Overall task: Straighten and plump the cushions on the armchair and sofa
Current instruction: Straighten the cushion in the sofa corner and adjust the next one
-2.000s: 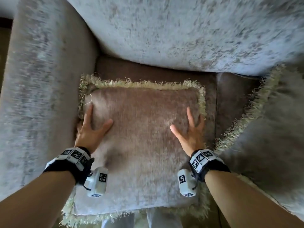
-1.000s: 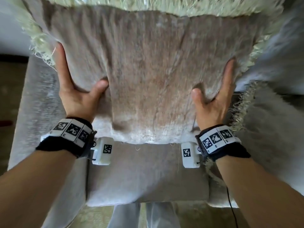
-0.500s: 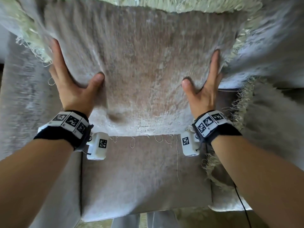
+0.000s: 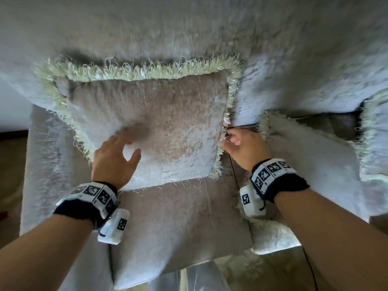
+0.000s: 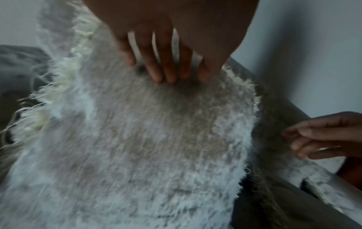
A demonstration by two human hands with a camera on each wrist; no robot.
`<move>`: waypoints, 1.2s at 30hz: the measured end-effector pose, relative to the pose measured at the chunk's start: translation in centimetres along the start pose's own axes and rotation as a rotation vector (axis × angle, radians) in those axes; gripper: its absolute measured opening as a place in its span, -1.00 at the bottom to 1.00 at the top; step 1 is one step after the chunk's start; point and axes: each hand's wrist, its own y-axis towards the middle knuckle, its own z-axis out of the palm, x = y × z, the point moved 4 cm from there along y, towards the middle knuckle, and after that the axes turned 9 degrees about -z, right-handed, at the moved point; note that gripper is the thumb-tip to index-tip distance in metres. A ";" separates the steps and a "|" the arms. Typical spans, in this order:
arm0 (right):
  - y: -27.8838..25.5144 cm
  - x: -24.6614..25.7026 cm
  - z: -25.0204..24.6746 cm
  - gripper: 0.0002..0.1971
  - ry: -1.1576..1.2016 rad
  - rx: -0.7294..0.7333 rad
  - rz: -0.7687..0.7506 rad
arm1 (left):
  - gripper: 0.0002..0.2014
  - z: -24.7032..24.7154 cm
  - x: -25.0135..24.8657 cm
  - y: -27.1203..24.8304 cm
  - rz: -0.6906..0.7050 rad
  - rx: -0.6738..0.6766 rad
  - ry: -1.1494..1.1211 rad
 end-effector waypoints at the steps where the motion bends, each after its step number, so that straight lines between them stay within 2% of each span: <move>1: -0.8 -0.2 -0.6 -0.48 -0.047 0.102 0.019 | -0.65 0.2 -1.1 -0.3 0.005 0.124 0.020; 4: -4.0 -1.3 -3.5 -0.47 -0.096 0.272 0.099 | -0.59 0.8 -5.6 -1.7 0.093 0.466 0.120; 6: -5.9 -2.4 -5.6 -0.49 -0.108 0.292 0.135 | -0.56 1.0 -9.1 -2.8 0.198 0.574 0.220; 12: -10.4 -5.7 -11.0 -0.47 -0.134 0.313 0.205 | -0.52 2.2 -20.4 -5.9 0.462 0.593 0.394; 17: -13.2 -9.6 -14.6 -0.50 -0.172 0.422 0.175 | -0.51 3.6 -28.1 -8.3 0.571 0.595 0.506; 23: -14.4 -18.5 -16.4 -0.47 -0.141 0.492 0.148 | -0.52 7.5 -35.1 -10.4 0.515 0.593 0.617; 30: -16.8 -30.0 -18.1 -0.43 -0.060 0.525 0.201 | -0.53 14.0 -42.6 -13.0 0.494 0.639 0.577; 33: -17.9 -34.2 -18.3 -0.39 0.001 0.478 0.258 | -0.52 16.7 -44.3 -13.0 0.474 0.650 0.544; 36: -18.9 -37.5 -17.9 -0.35 0.066 0.370 0.340 | -0.53 19.6 -45.1 -12.8 0.433 0.664 0.516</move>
